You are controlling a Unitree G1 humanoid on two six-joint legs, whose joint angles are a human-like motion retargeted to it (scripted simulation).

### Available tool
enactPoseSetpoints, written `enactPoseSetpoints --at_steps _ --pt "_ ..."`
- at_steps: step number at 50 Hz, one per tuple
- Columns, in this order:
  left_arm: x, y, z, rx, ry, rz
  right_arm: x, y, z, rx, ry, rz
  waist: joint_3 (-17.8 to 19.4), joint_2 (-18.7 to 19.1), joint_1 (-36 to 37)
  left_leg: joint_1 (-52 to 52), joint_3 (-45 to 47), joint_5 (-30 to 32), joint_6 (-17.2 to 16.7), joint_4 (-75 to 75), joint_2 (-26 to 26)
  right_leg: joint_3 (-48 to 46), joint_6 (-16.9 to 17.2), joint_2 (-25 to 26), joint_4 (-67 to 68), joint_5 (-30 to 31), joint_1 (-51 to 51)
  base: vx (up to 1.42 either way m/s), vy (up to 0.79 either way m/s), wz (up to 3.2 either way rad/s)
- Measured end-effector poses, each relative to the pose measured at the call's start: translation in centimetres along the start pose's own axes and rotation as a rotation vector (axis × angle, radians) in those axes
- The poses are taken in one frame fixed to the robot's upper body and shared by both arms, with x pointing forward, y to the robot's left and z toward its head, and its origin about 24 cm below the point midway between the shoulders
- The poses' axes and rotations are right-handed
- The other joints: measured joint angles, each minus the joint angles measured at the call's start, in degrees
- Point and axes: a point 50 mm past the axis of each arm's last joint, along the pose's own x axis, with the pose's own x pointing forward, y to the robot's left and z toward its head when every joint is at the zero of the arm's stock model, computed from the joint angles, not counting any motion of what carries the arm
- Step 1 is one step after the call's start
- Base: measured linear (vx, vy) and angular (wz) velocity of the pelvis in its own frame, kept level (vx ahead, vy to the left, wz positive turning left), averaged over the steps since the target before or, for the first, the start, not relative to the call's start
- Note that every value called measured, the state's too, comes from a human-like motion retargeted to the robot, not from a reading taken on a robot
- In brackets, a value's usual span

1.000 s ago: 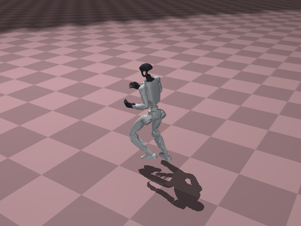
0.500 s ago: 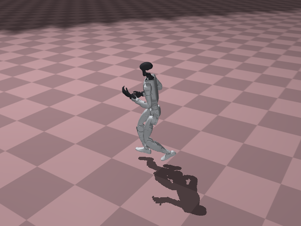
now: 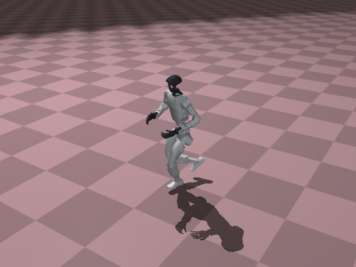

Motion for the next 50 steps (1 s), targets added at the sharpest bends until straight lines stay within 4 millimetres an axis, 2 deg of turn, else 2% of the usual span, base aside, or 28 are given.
enactPoseSetpoints --at_steps 2,4,6,8,10,11,13,15,18,20,23,25,27,30,33,35,38,40,42,44,46,48,50 --pt "1.8 -1.1 0.9 0.053 -0.065 -0.034 -1.5 0.6 -1.8 0.022 0.097 0.007 1.2 0.1 -2.1 0.1 -2.2 -6.5 1.5 9.5 0.2 1.1 -3.0 -0.6 8.4 -0.5 -4.6 0.98 -0.03 1.1" --pt "4.0 -2.7 2.3 0.081 -0.152 -0.076 -3.3 0.7 -3.6 0.041 0.192 -0.005 2.1 2.0 -4.0 2.2 -5.1 -10.9 1.5 13.8 0.5 1.8 -5.8 1.3 11.6 -2.2 -11.2 1.02 0.02 0.89" --pt "5.7 -4.6 4.2 0.064 -0.253 -0.134 -5.6 0.2 -4.6 0.059 0.272 -0.028 2.1 4.7 -6.3 5.6 -7.8 -13.3 1.5 13.2 -0.1 1.7 -7.0 3.5 9.4 -3.6 -18.0 1.08 0.1 0.93" --pt "6.3 -6.2 6.4 0.023 -0.359 -0.202 -7.9 -0.6 -4.9 0.072 0.331 -0.058 1.6 7.3 -9.1 10.2 -10.4 -13.5 0.1 10.1 -0.4 0.9 -6.7 5.8 2.2 -3.9 -23.0 1.13 0.05 1.05" --pt "6.1 -7.3 8.2 -0.024 -0.447 -0.267 -10.0 -1.2 -4.7 0.076 0.381 -0.085 0.8 9.9 -11.4 15.1 -12.9 -11.1 -3.0 7.2 0.6 -0.3 -5.0 9.5 -9.3 -2.3 -25.4 1.15 -0.03 0.95" --pt "5.9 -7.4 8.7 -0.042 -0.475 -0.288 -10.7 -1.4 -4.7 0.074 0.402 -0.095 0.3 11.3 -12.1 17.1 -13.3 -7.6 -5.3 6.6 2.4 -0.9 -3.5 12.3 -16.7 -0.3 -25.3 1.13 -0.05 0.78" --pt "5.4 -7.6 9.2 -0.075 -0.503 -0.318 -11.9 -1.7 -4.5 0.075 0.433 -0.114 -0.6 14.5 -12.6 19.5 -14.1 -1.1 -9.2 7.5 6.6 -2.2 -0.5 18.4 -31.8 4.5 -24.0 1.09 -0.05 0.51" --pt "4.9 -7.3 8.9 -0.101 -0.492 -0.322 -12.3 -2.1 -4.3 0.086 0.434 -0.133 -0.8 17.6 -11.8 19.7 -14.9 4.3 -11.9 13.4 11.3 -3.3 0.9 23.9 -42.1 9.4 -21.5 1.01 -0.05 0.42" --pt "4.4 -6.3 7.1 -0.129 -0.398 -0.281 -11.4 -2.4 -3.7 0.095 0.388 -0.155 -0.5 18.7 -9.9 17.6 -14.1 8.0 -11.3 28.9 16.3 -3.8 -2.2 25.3 -34.6 8.3 -21.8 0.96 -0.04 0.81" --pt "4.0 -5.1 5.1 -0.127 -0.296 -0.224 -9.9 -2.7 -3.3 0.074 0.334 -0.158 0.6 18.8 -8.1 14.8 -14.1 7.9 -9.0 40.7 20.3 -4.6 -6.6 25.0 -25.9 2.1 -21.3 0.95 -0.06 0.93" --pt "3.2 -3.0 1.4 -0.086 -0.117 -0.104 -5.9 -3.3 -2.7 0.0 0.211 -0.157 3.1 17.6 -5.4 7.0 -13.9 3.4 -3.7 51.5 24.1 -4.8 -10.7 23.2 -16.4 -7.8 -18.5 0.94 -0.07 0.98" --pt "2.4 -1.6 -0.4 -0.068 -0.027 -0.041 -2.6 -3.4 -1.6 -0.032 0.108 -0.143 4.1 16.1 -3.7 1.2 -12.9 0.7 -1.0 51.2 24.1 -4.5 -10.8 21.4 -15.0 -11.8 -14.6 0.95 -0.04 0.98" --pt "1.2 -0.4 -1.2 -0.078 0.025 -0.001 -0.4 -3.0 -0.1 -0.019 0.012 -0.121 4.0 14.5 -1.8 -2.8 -10.8 -0.8 -0.2 44.4 22.7 -4.0 -9.3 19.1 -16.9 -12.4 -9.9 0.98 0.02 0.87" --pt "-0.7 0.8 -1.5 -0.1 0.061 0.028 0.9 -2.2 1.8 0.032 -0.083 -0.085 2.7 12.0 0.8 -4.9 -6.6 -0.7 -2.2 26.6 18.9 -4.0 -5.8 15.3 -21.8 -9.1 -2.4 1.0 0.08 0.99" --pt "-1.9 1.1 -1.5 -0.125 0.068 0.027 0.8 -1.2 2.5 0.057 -0.114 -0.03 0.6 8.9 0.3 -2.0 -1.8 4.8 -6.8 1.1 11.0 -4.0 -0.1 10.4 -24.8 -0.3 3.0 0.97 0.13 1.55" --pt "-2.1 1.0 -1.5 -0.153 0.064 0.02 0.4 -0.7 2.6 0.06 -0.113 0.013 -0.6 6.7 -1.1 1.5 0.4 9.7 -8.7 -14.0 4.6 -4.0 2.0 5.6 -22.2 3.7 4.6 0.9 0.11 1.59" --pt "-1.7 0.5 -1.3 -0.172 0.042 0.01 -0.6 0.0 1.8 0.067 -0.072 0.056 -1.6 5.2 -2.6 0.5 0.3 9.3 -5.8 -9.7 2.0 -3.7 1.2 0.8 -11.1 7.1 4.5 0.86 0.08 1.12" --pt "-0.8 0.2 -0.8 -0.15 0.009 0.0 -1.5 0.4 0.6 0.078 -0.012 0.067 -1.3 4.0 -4.2 -0.3 -0.4 5.8 -1.3 -0.9 0.3 -2.6 -0.3 -3.0 -1.6 8.7 3.4 0.87 0.07 0.94" --pt "0.7 -0.4 0.1 -0.092 -0.05 -0.013 -2.8 0.7 -1.2 0.087 0.085 0.052 -0.3 3.0 -6.2 -0.8 -1.7 0.2 1.5 8.7 0.0 -1.3 -3.0 -5.3 6.8 8.3 0.5 0.86 -0.02 0.86" --pt "2.7 -1.3 1.4 -0.039 -0.127 -0.034 -4.5 0.8 -3.3 0.086 0.196 0.028 0.6 3.1 -8.2 0.3 -4.1 -4.4 1.5 14.4 0.5 -0.3 -6.0 -5.1 11.3 6.3 -4.4 0.86 -0.04 0.83" --pt "4.7 -2.9 3.1 -0.016 -0.216 -0.073 -6.3 0.4 -4.9 0.075 0.287 0.011 1.1 5.0 -9.9 2.6 -6.4 -7.1 1.5 15.6 0.3 0.5 -7.7 -2.7 11.4 4.1 -10.6 0.86 0.06 0.86" --pt "5.9 -4.5 4.8 -0.023 -0.3 -0.134 -8.4 -0.2 -5.8 0.07 0.361 0.004 0.8 7.4 -12.0 6.1 -8.2 -7.4 1.5 13.9 -0.4 0.4 -7.5 0.2 7.1 2.7 -15.9 0.87 0.09 1.14" --pt "6.1 -5.7 6.1 -0.041 -0.367 -0.202 -10.4 -0.8 -6.1 0.065 0.42 -0.001 0.3 9.7 -14.3 10.4 -10.3 -5.5 -0.2 11.5 -0.3 0.1 -6.2 3.8 -0.9 3.0 -19.1 0.87 0.0 1.36"
